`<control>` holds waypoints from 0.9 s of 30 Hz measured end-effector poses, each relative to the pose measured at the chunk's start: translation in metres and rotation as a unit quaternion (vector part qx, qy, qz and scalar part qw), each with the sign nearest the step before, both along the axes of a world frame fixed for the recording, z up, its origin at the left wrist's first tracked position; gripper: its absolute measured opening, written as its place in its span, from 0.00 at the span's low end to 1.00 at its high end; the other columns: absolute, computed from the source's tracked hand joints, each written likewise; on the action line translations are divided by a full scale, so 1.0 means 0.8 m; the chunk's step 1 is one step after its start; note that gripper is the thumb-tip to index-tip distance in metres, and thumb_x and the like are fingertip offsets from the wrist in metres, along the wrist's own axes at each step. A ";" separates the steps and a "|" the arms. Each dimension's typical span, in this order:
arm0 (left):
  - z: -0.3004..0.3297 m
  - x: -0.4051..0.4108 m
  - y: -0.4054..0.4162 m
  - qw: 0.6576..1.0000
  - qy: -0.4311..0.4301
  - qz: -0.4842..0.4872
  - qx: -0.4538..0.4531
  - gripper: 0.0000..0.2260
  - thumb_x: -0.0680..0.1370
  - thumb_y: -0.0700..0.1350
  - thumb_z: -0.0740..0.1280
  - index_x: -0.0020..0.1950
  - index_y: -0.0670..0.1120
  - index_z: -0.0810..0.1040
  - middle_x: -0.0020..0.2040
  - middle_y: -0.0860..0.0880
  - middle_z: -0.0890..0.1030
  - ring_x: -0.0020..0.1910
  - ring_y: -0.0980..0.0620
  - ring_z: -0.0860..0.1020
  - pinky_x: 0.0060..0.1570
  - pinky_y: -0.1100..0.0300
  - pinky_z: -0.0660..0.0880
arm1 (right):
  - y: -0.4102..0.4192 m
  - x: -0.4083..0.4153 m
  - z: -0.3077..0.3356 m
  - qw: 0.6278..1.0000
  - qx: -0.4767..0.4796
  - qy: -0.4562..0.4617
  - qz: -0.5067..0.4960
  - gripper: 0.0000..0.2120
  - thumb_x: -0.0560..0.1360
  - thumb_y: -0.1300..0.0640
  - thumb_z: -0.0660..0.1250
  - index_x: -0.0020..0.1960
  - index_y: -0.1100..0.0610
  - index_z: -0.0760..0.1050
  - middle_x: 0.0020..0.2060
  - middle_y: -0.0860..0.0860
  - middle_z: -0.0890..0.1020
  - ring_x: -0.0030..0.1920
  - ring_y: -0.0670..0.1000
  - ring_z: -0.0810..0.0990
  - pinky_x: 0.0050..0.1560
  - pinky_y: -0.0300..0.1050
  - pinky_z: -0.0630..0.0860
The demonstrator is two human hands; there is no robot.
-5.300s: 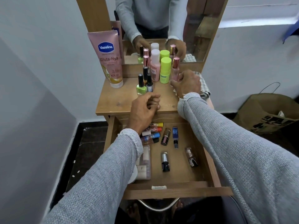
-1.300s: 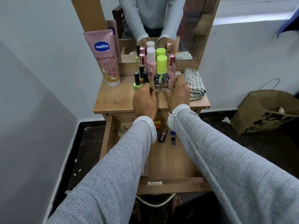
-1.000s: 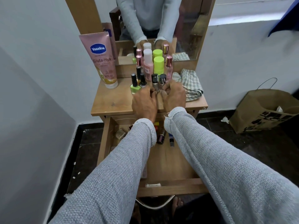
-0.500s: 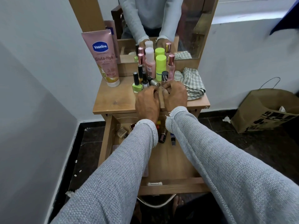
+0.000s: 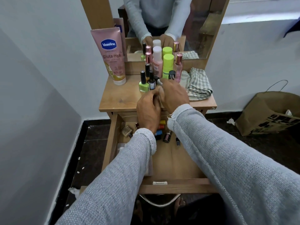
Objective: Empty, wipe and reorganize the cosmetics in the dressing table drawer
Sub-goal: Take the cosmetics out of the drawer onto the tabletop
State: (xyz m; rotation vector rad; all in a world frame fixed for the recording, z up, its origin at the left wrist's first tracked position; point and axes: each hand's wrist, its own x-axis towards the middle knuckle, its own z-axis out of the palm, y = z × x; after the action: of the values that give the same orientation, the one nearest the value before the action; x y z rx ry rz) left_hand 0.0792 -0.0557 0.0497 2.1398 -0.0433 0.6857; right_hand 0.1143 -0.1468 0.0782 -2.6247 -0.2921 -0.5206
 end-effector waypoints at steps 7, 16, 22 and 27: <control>0.004 -0.010 0.029 0.999 0.032 0.021 -0.027 0.08 0.78 0.38 0.67 0.54 0.45 0.83 0.49 0.52 0.84 0.45 0.60 0.79 0.46 0.73 0.74 | 0.019 0.020 0.019 0.990 -0.116 0.073 -0.025 0.18 0.80 0.60 0.60 0.68 0.64 0.64 0.40 0.57 0.78 0.41 0.60 0.80 0.42 0.53 0.76; 0.015 0.000 0.053 0.991 0.068 0.061 -0.101 0.06 0.75 0.40 0.69 0.46 0.52 0.79 0.41 0.58 0.81 0.44 0.57 0.80 0.48 0.52 0.80 | 0.022 0.012 0.027 0.988 -0.101 0.114 -0.041 0.10 0.79 0.63 0.60 0.59 0.64 0.71 0.45 0.60 0.81 0.45 0.61 0.80 0.43 0.51 0.75; 0.026 0.018 0.072 0.978 0.152 0.023 -0.141 0.13 0.73 0.39 0.73 0.52 0.49 0.73 0.41 0.49 0.80 0.39 0.49 0.83 0.42 0.49 0.82 | 0.017 -0.009 0.020 0.991 -0.038 0.110 -0.066 0.13 0.78 0.53 0.63 0.59 0.60 0.68 0.45 0.58 0.78 0.44 0.61 0.78 0.42 0.50 0.71; 0.039 0.023 0.074 0.969 0.192 -0.020 -0.157 0.18 0.73 0.37 0.74 0.57 0.45 0.71 0.39 0.45 0.80 0.29 0.54 0.81 0.31 0.60 0.81 | 0.018 -0.010 0.028 0.989 -0.039 0.116 -0.082 0.14 0.79 0.46 0.62 0.52 0.58 0.71 0.41 0.53 0.72 0.40 0.55 0.73 0.40 0.48 0.70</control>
State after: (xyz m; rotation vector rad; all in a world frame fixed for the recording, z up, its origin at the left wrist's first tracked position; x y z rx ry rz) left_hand 0.0972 0.0036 0.0808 1.9209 0.2166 0.2253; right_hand 0.1064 -0.1321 0.1003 -2.7663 -0.0241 -0.2559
